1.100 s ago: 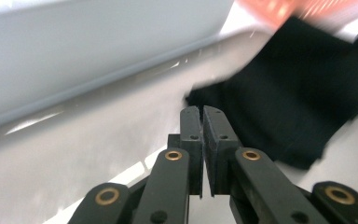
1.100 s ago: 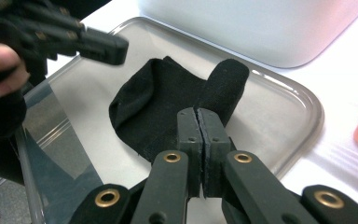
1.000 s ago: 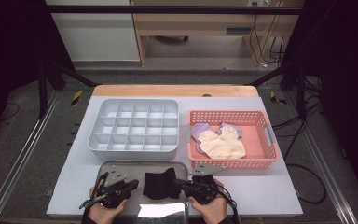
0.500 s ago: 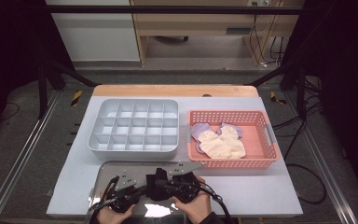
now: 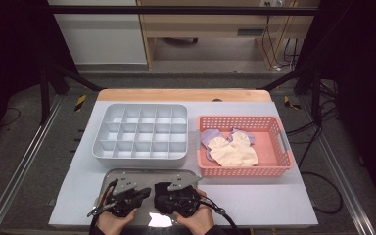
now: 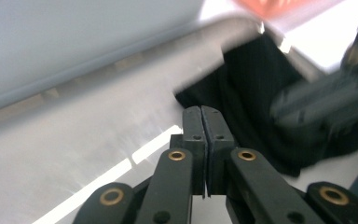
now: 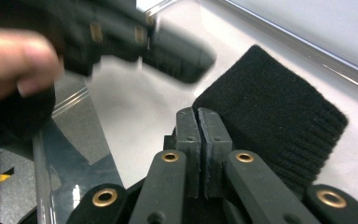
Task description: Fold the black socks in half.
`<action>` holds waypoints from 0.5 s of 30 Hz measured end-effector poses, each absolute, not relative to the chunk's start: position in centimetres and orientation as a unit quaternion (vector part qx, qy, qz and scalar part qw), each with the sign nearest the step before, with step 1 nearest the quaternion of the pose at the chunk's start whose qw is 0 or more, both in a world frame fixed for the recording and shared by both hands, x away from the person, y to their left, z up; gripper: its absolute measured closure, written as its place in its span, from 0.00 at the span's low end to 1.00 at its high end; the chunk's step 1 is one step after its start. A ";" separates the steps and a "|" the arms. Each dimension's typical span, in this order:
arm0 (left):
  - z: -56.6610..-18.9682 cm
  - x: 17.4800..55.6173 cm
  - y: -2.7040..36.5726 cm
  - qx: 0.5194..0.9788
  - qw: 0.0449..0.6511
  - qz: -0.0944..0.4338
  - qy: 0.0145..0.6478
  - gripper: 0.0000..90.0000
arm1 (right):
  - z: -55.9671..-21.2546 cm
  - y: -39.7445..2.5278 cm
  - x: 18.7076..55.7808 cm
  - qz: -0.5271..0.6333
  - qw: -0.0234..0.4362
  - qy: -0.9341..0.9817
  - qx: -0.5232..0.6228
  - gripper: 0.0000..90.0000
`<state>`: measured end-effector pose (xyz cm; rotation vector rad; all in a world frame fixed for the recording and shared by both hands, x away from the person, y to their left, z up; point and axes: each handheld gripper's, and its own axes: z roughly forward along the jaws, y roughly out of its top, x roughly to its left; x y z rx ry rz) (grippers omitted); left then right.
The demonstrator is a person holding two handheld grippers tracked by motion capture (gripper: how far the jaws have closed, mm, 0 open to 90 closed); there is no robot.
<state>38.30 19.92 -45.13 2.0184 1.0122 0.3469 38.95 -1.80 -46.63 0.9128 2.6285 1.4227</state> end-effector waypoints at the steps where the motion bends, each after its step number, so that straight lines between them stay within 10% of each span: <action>1: -44.8 38.4 19.9 0.801 0.422 0.141 0.401 0.95 | -46.7 -1.7 38.9 0.455 0.009 0.842 0.289 0.98; 15: -44.0 40.0 17.1 0.829 0.395 0.151 0.366 0.66 | -46.7 -1.6 38.6 0.456 0.015 0.842 0.287 0.96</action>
